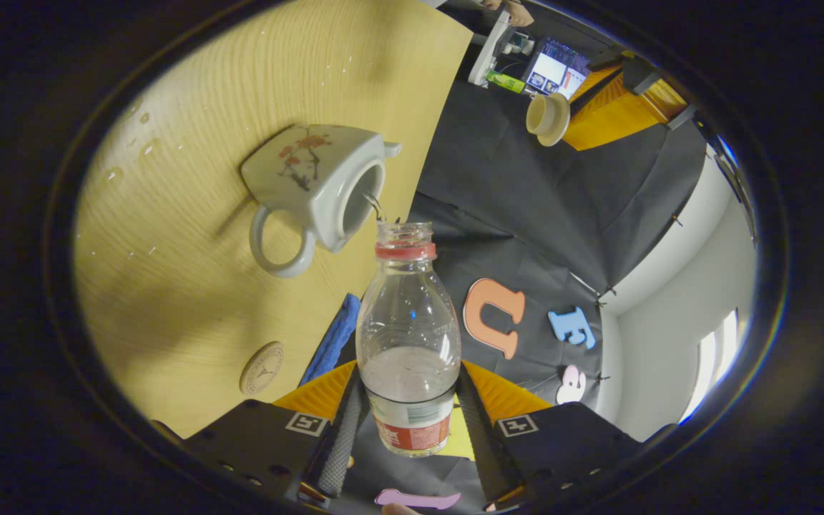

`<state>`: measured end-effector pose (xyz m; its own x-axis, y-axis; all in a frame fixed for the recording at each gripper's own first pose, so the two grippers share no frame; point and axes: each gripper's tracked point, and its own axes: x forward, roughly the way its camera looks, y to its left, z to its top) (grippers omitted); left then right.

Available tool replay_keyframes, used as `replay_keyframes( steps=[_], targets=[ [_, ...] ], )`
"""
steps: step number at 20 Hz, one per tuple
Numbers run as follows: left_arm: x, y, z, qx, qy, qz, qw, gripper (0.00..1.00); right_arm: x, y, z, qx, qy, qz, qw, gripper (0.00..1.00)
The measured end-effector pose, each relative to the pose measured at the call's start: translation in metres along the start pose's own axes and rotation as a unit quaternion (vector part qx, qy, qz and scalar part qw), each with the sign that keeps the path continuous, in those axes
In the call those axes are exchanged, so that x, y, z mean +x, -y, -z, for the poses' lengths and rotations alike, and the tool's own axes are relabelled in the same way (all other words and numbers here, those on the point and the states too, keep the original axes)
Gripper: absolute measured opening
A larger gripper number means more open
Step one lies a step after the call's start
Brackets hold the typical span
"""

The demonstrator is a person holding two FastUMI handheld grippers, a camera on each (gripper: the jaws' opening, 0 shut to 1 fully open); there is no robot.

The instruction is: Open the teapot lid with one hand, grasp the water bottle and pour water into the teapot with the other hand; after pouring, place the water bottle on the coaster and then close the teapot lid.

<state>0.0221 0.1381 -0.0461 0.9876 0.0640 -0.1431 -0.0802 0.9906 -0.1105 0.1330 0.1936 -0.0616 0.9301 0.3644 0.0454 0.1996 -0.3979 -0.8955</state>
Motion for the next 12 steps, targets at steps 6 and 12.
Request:
replay_keyframes(
  steps=[6,12],
  targets=[
    [0.0,0.0,0.0,0.0,0.001,0.002,1.0,0.03,0.0,0.006,0.002,-0.026,0.006,0.012,1.0,0.71],
    [-0.001,0.001,0.0,0.0,0.001,0.002,1.0,0.03,-0.002,0.013,0.0,-0.055,0.011,0.028,0.998,0.71]
  ],
)
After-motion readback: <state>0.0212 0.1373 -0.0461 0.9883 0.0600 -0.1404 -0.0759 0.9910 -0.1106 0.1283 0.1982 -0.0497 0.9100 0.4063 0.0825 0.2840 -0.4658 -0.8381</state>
